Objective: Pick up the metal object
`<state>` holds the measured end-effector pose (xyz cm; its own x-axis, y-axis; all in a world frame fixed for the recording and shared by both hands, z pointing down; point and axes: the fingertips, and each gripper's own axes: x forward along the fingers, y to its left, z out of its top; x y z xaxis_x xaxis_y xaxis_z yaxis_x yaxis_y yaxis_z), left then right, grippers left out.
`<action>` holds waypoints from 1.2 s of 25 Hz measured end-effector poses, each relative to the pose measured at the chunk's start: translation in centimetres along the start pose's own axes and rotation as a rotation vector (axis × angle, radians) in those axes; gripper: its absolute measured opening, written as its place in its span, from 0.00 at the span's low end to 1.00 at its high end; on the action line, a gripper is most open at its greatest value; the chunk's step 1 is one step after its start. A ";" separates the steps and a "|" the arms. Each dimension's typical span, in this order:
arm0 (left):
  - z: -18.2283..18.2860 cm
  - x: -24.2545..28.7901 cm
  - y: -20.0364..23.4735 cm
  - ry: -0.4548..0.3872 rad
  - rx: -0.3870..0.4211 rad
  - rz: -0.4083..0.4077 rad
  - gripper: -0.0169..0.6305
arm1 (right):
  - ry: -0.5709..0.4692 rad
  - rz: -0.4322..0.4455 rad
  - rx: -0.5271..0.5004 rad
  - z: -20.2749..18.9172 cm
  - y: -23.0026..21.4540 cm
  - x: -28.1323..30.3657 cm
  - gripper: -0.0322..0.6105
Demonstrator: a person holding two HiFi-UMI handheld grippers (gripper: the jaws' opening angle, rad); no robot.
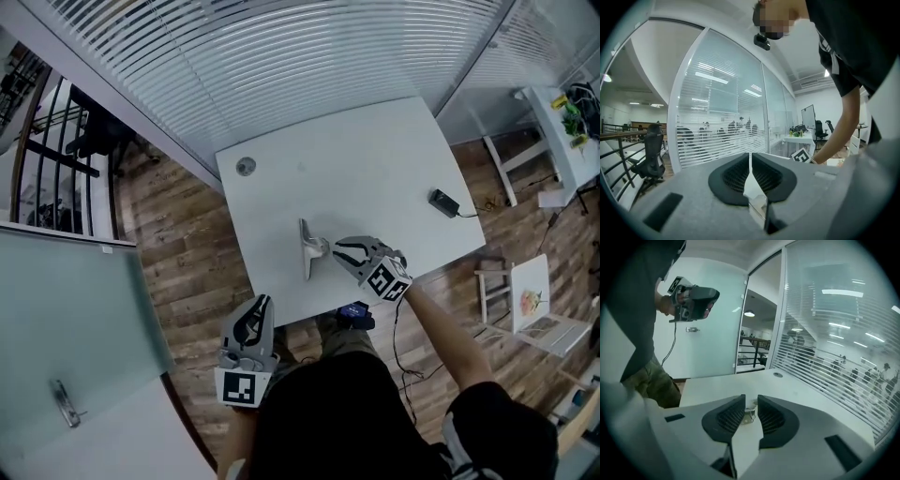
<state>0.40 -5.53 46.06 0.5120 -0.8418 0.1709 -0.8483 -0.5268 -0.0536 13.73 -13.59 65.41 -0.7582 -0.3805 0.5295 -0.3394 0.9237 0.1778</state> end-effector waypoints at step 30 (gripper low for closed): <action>-0.6 -0.6 1.9 0.023 -0.004 0.085 0.07 | 0.229 0.348 -0.142 -6.1 2.9 8.9 0.51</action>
<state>-1.55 -5.96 46.46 0.4353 -0.8804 0.1881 -0.8889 -0.4534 -0.0651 9.39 -14.02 75.75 -0.6658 -0.0401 0.7451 0.0067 0.9982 0.0597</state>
